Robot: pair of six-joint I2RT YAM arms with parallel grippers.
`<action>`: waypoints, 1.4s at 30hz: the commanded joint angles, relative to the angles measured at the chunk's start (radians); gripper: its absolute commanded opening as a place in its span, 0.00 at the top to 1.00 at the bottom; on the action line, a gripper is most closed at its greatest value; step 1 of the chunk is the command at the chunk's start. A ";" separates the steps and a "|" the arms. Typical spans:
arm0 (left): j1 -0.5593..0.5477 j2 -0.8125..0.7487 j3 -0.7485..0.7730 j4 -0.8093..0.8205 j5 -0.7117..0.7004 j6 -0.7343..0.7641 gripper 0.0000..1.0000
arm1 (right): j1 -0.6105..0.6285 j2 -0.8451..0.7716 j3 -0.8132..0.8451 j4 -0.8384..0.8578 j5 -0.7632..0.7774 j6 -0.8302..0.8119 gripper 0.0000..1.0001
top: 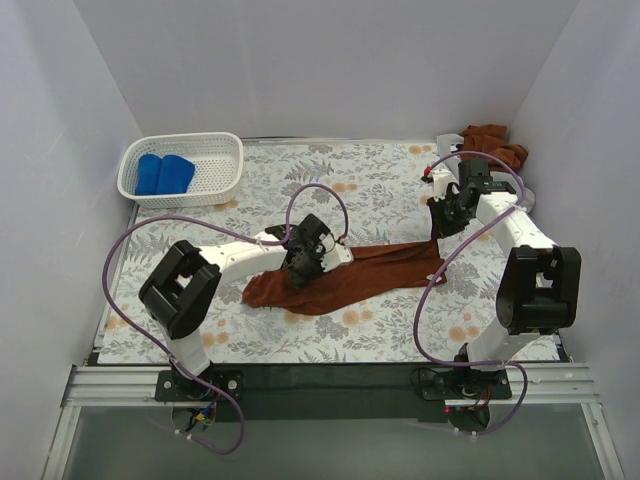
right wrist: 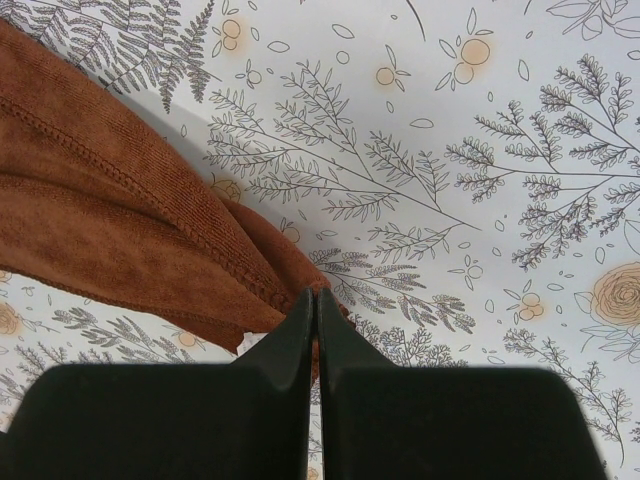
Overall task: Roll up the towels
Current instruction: Flatten the towel
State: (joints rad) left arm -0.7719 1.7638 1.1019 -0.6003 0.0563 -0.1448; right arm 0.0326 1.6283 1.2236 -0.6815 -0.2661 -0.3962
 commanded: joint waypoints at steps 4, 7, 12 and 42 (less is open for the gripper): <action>0.020 -0.087 0.009 0.028 -0.042 0.008 1.00 | -0.007 0.001 0.011 0.011 -0.002 -0.006 0.99; 0.043 -0.102 0.018 0.022 -0.032 0.007 1.00 | -0.008 -0.008 0.013 0.011 0.005 -0.010 0.99; 0.147 -0.179 0.049 -0.024 0.068 0.028 1.00 | -0.022 -0.038 0.020 0.008 0.018 -0.024 0.99; 0.586 -0.668 0.119 -0.141 0.260 0.019 1.00 | -0.217 -0.476 0.082 -0.089 0.007 -0.167 0.99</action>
State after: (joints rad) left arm -0.2214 1.1511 1.1961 -0.6891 0.3008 -0.1047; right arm -0.1635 1.2213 1.2949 -0.7628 -0.2924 -0.5129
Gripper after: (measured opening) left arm 0.023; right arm 0.019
